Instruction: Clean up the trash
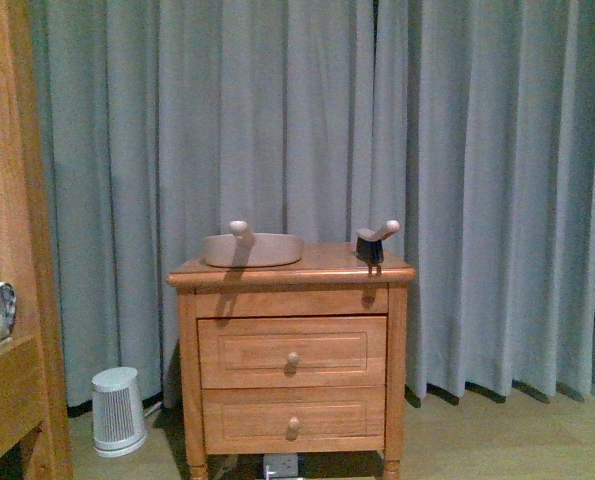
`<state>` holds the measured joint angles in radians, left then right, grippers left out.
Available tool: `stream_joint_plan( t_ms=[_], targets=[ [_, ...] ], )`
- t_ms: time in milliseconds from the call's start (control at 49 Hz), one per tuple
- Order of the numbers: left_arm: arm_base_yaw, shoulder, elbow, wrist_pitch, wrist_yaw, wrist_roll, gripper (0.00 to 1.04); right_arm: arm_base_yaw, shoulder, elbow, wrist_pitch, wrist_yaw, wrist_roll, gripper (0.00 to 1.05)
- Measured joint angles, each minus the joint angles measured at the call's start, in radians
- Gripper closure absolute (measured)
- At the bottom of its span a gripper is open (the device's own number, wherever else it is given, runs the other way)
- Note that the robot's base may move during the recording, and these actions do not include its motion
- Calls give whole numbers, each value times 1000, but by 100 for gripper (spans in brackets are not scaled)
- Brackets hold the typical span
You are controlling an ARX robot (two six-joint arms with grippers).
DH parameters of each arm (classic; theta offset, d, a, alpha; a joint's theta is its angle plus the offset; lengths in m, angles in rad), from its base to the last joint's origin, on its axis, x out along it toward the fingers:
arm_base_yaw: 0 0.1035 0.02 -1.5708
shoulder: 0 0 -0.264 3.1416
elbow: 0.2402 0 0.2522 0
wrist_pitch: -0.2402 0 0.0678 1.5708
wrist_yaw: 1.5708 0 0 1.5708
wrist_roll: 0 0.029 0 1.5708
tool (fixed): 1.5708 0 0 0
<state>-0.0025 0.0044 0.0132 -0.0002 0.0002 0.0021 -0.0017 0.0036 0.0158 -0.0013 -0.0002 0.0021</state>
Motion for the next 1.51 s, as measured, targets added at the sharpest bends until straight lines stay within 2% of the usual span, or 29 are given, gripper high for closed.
stream_joint_plan(
  t_ms=[1510],
  targets=[
    [0,0,0,0,0,0,8,0,0,0,0,-3,0,7]
  ],
)
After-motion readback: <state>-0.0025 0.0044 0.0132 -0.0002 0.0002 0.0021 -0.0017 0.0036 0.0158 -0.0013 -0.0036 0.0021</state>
